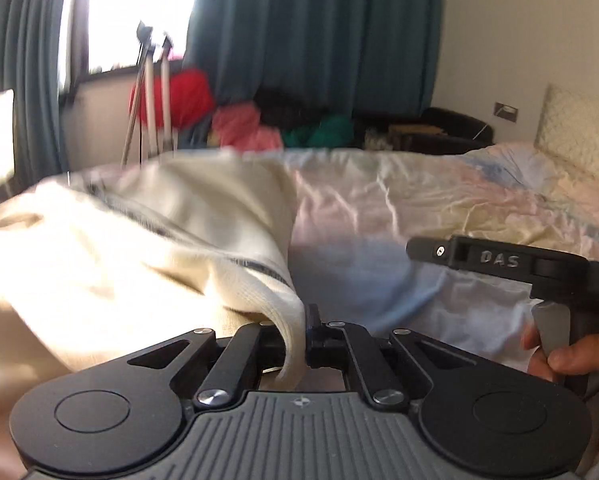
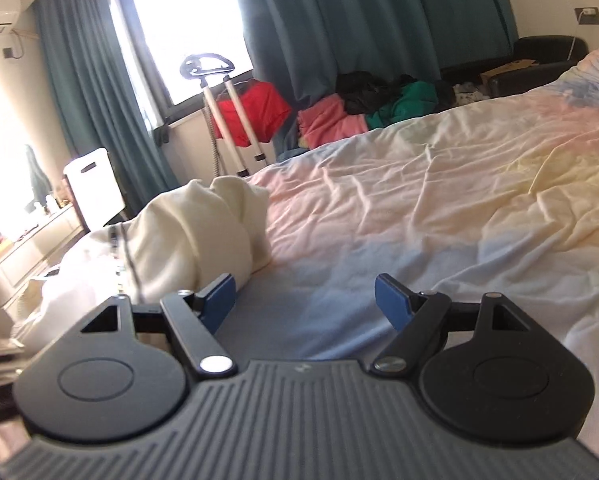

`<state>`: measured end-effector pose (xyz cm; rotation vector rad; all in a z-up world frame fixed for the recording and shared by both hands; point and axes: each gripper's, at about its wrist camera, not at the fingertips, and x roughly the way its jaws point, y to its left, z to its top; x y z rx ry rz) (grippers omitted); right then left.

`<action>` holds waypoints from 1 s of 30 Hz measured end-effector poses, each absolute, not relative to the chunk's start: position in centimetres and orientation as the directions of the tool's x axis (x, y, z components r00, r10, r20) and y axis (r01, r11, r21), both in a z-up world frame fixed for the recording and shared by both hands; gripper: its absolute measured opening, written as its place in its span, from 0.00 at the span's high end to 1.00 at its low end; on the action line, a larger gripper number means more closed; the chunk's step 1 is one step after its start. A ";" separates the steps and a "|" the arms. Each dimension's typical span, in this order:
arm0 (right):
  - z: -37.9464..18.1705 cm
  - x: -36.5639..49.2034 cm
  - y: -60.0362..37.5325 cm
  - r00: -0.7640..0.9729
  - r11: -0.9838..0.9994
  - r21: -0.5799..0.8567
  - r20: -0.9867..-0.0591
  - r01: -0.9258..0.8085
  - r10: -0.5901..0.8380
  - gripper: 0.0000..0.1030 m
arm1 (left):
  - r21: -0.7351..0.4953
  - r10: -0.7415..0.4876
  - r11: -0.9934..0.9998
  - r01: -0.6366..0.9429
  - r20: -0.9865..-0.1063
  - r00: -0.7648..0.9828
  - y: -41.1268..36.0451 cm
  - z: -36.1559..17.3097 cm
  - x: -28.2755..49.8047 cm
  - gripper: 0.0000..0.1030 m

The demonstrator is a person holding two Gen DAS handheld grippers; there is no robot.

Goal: Fold clothes

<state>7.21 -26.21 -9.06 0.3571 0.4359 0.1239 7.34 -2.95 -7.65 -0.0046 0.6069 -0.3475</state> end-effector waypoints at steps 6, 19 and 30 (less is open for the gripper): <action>-7.8 6.3 -24.5 0.869 0.906 0.393 -0.380 -0.158 0.316 0.40 | -0.356 -0.381 0.912 0.204 -0.552 0.742 0.9 -7.9 8.7 0.94; 1.4 21.5 -8.9 0.712 0.848 0.313 -0.460 -0.428 0.530 0.40 | -0.663 -0.403 0.748 -0.045 -0.507 0.762 10.1 -11.2 11.4 0.94; -2.0 35.2 7.9 0.598 0.852 0.195 -0.636 -0.486 0.487 0.41 | -0.735 -0.399 0.665 -0.136 -0.503 0.767 14.6 -14.9 14.8 0.94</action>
